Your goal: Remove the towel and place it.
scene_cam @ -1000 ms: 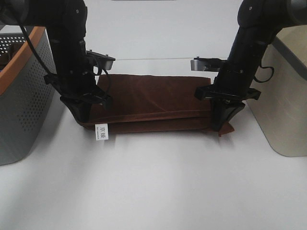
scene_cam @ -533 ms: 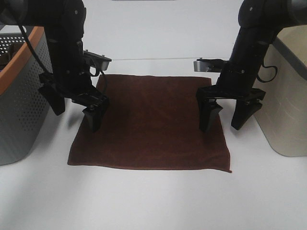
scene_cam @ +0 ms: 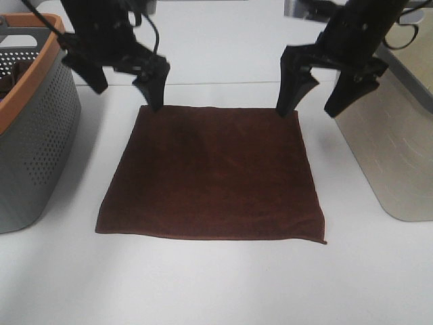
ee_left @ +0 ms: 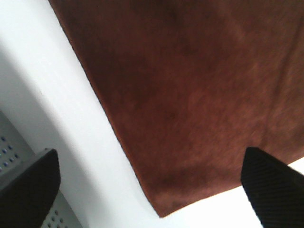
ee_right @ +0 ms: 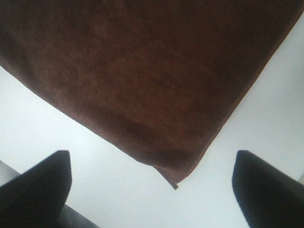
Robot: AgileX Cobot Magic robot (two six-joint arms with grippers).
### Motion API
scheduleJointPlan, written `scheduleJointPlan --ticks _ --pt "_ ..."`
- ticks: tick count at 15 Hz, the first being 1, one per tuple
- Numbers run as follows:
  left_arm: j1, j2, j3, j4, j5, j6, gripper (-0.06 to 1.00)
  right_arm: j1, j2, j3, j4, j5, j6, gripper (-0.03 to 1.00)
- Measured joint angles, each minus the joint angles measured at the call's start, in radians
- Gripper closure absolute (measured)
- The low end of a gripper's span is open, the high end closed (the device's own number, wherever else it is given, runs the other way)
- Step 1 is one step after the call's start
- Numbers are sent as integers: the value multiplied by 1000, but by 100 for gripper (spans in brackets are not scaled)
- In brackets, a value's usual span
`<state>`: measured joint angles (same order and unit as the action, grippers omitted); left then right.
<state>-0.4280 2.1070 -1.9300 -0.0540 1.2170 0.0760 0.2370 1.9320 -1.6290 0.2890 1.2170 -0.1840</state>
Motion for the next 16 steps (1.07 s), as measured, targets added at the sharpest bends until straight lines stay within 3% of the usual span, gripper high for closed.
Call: scheduleJointPlan --ticks 4,6,7,8,13,15,16 --pt "0 -159 -175 18 -2 0 -4 0 -201 -46 -54 -1 -3 10" --pt "0 -287 -174 72 -3 -14 -4 0 -315 -46 -120 0 15 10" --pt "0 -425 -104 89 -4 -35 -4 0 -439 -8 -159 -1 40 10" --pt "0 -425 -104 89 -4 -35 -4 0 -439 -8 -159 -1 40 10" --pt "0 -885 507 89 -4 -69 -4 0 -878 445 -176 2 53 10" --pt "0 -1036 771 89 -87 -105 -4 0 -1004 622 -176 2 53 10" --pt "0 -1076 826 88 -111 -114 -4 0 -1036 667 -176 2 53 10"
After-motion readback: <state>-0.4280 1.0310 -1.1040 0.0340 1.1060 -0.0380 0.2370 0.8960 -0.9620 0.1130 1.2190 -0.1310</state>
